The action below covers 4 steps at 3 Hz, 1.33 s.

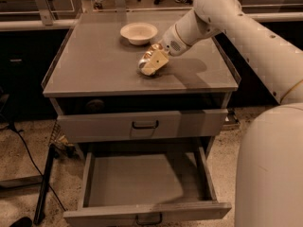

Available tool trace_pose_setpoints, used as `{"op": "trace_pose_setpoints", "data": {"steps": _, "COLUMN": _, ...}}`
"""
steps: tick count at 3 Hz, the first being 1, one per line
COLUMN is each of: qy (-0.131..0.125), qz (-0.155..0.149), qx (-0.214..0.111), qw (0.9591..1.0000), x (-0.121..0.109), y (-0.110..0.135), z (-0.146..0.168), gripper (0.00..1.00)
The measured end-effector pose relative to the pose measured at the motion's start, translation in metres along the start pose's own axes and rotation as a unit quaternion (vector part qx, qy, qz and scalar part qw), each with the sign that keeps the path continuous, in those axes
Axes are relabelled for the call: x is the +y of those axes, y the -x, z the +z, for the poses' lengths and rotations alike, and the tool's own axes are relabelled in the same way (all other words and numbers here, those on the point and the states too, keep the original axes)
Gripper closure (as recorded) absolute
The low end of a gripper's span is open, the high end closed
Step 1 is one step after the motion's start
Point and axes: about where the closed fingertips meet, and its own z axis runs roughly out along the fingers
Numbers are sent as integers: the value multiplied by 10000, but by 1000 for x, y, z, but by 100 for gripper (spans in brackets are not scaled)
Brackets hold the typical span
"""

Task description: Place orange can into middle drawer

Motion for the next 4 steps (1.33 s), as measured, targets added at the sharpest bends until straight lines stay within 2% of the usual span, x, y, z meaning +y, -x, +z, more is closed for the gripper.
{"op": "trace_pose_setpoints", "data": {"steps": 1, "qy": -83, "qz": 56, "qx": -34, "qw": 9999, "x": 7, "y": -6, "z": -16, "gripper": 100}}
{"op": "trace_pose_setpoints", "data": {"steps": 2, "qy": -143, "qz": 212, "qx": -72, "qw": 9996, "x": 23, "y": -17, "z": -46, "gripper": 100}}
{"op": "trace_pose_setpoints", "data": {"steps": 3, "qy": -276, "qz": 437, "qx": -55, "qw": 9986, "x": 47, "y": -30, "z": -88, "gripper": 100}}
{"op": "trace_pose_setpoints", "data": {"steps": 4, "qy": -395, "qz": 789, "qx": 31, "qw": 9961, "x": 90, "y": -43, "z": -141, "gripper": 100}}
